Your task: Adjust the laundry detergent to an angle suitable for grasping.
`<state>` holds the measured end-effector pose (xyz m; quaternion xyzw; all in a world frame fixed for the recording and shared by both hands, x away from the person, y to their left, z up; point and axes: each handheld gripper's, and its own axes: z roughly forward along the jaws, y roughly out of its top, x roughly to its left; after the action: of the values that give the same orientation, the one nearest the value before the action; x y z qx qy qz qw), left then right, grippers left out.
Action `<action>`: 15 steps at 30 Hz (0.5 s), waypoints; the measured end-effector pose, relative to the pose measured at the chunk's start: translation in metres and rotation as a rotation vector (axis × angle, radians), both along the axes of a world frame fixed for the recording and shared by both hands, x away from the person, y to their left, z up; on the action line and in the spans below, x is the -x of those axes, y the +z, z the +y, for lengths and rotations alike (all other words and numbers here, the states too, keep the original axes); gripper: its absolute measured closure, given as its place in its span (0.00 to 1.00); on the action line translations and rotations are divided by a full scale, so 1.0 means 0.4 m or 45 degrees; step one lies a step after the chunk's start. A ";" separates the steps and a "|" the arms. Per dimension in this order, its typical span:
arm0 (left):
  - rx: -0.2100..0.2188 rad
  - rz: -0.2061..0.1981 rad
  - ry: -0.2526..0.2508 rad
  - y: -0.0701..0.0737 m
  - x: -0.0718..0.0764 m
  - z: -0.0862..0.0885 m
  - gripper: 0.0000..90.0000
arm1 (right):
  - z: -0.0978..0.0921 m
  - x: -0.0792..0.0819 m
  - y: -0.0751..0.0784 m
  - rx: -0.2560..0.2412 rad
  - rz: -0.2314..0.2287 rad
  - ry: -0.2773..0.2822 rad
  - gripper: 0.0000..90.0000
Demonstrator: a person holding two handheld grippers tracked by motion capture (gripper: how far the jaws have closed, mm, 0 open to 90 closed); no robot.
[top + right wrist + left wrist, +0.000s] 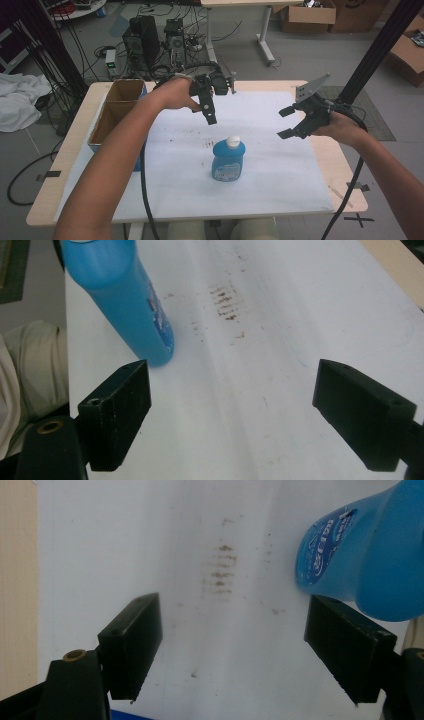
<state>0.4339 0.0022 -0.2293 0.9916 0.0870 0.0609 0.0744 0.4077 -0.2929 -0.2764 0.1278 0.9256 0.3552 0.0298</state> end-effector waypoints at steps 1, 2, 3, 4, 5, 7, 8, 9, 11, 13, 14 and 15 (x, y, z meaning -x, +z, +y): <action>0.000 0.000 0.000 0.000 0.000 0.000 0.27 | -0.002 -0.004 0.003 0.013 0.004 -0.011 0.17; -0.001 0.003 0.003 -0.001 -0.001 0.000 0.27 | -0.004 -0.012 0.006 0.034 0.003 -0.028 0.17; -0.001 0.003 0.003 -0.001 -0.001 0.000 0.26 | -0.004 -0.012 0.006 0.034 0.003 -0.028 0.17; -0.001 0.008 0.007 -0.002 -0.001 0.001 0.26 | -0.007 -0.023 0.011 0.058 0.002 -0.044 0.17; -0.001 0.008 0.007 -0.002 -0.001 0.001 0.26 | -0.007 -0.023 0.011 0.058 0.002 -0.044 0.17; -0.002 0.005 0.005 -0.002 -0.001 0.003 0.26 | -0.011 -0.037 0.017 0.083 -0.003 -0.067 0.18; 0.000 0.005 0.006 -0.002 -0.001 0.003 0.26 | -0.012 -0.042 0.019 0.095 -0.005 -0.080 0.18; 0.000 0.005 0.006 -0.002 -0.001 0.003 0.26 | -0.013 -0.047 0.019 0.108 -0.008 -0.087 0.17; 0.000 0.007 0.006 -0.004 -0.002 0.004 0.26 | -0.014 -0.057 0.019 0.129 -0.009 -0.101 0.18; 0.001 0.006 0.006 -0.004 -0.002 0.005 0.26 | -0.013 -0.065 0.018 0.166 -0.009 -0.112 0.18; 0.004 0.007 0.008 -0.005 -0.002 0.005 0.26 | -0.012 -0.070 0.016 0.188 -0.010 -0.116 0.18; 0.004 0.007 0.008 -0.005 -0.002 0.005 0.26 | -0.012 -0.070 0.016 0.188 -0.010 -0.116 0.18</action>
<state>0.4347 0.0041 -0.2314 0.9913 0.0904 0.0582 0.0753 0.4355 -0.2978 -0.2701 0.1658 0.9423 0.2848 0.0589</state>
